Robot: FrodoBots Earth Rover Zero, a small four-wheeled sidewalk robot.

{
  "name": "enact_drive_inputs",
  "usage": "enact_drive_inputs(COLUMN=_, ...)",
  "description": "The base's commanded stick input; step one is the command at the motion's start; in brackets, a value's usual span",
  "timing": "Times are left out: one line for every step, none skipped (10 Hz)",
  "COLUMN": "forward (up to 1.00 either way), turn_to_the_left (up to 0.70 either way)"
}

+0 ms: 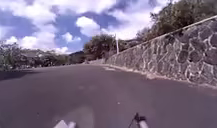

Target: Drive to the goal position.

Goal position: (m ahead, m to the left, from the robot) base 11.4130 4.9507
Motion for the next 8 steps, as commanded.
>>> enact_drive_inputs(forward=0.5, turn_to_the_left=0.0)
enact_drive_inputs(forward=0.5, turn_to_the_left=0.0)
enact_drive_inputs(forward=0.5, turn_to_the_left=0.0)
enact_drive_inputs(forward=0.5, turn_to_the_left=0.0)
enact_drive_inputs(forward=0.5, turn_to_the_left=0.0)
enact_drive_inputs(forward=0.5, turn_to_the_left=0.0)
enact_drive_inputs(forward=0.5, turn_to_the_left=0.0)
enact_drive_inputs(forward=0.5, turn_to_the_left=0.0)
